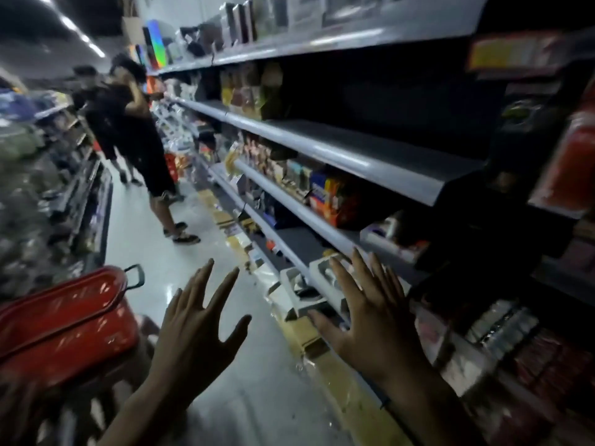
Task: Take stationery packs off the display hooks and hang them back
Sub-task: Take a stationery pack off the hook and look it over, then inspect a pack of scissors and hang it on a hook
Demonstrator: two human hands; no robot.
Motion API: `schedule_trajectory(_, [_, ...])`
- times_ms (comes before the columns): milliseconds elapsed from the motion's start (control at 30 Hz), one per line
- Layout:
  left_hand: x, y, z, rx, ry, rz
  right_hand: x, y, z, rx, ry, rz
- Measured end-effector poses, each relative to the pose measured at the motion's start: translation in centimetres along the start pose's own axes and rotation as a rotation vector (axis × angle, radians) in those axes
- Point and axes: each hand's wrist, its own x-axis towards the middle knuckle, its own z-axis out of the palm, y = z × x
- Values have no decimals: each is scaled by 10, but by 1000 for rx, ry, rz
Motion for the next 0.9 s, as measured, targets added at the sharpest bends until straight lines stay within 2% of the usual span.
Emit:
schedule_trajectory(167, [-44,-104,37,3,-116,-123,17,-64,77,5,-197,-48])
schedule_trajectory(367, [-89,-239,53,-74,-145,-200,48,-175,177,10,-349,-139])
schedule_trajectory(567, [-132,-358,59,-42,-139,-351,76,-281,269,-18,-495,-252])
schedule_trajectory(900, [-150,-488,77,6,-158,-602,132,-390,379,-38,-682,-418])
